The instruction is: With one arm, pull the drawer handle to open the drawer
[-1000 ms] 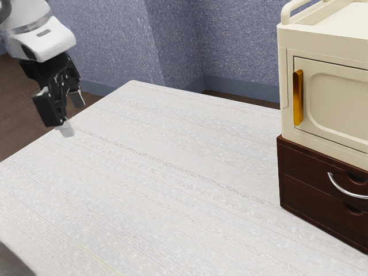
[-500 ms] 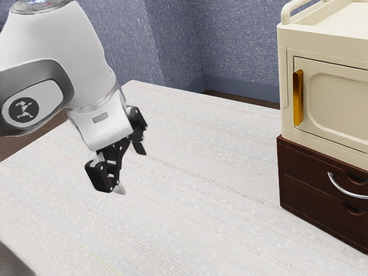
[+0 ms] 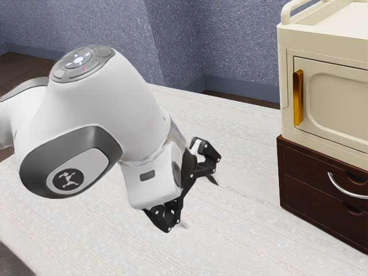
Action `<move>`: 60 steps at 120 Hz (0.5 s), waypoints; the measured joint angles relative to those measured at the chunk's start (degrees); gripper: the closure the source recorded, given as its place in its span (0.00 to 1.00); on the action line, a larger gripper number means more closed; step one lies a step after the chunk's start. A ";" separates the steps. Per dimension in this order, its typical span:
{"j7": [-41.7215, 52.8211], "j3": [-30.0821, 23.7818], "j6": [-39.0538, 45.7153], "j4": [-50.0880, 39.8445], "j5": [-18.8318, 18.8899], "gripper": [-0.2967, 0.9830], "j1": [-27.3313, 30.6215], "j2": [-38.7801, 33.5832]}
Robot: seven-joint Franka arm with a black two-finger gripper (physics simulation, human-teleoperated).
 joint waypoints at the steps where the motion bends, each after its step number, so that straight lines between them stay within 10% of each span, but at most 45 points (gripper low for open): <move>1: 0.08 -0.02 0.15 0.26 0.13 0.23 -0.15 0.37; 60: 3.40 -0.21 5.42 15.42 6.35 0.23 -11.30 17.48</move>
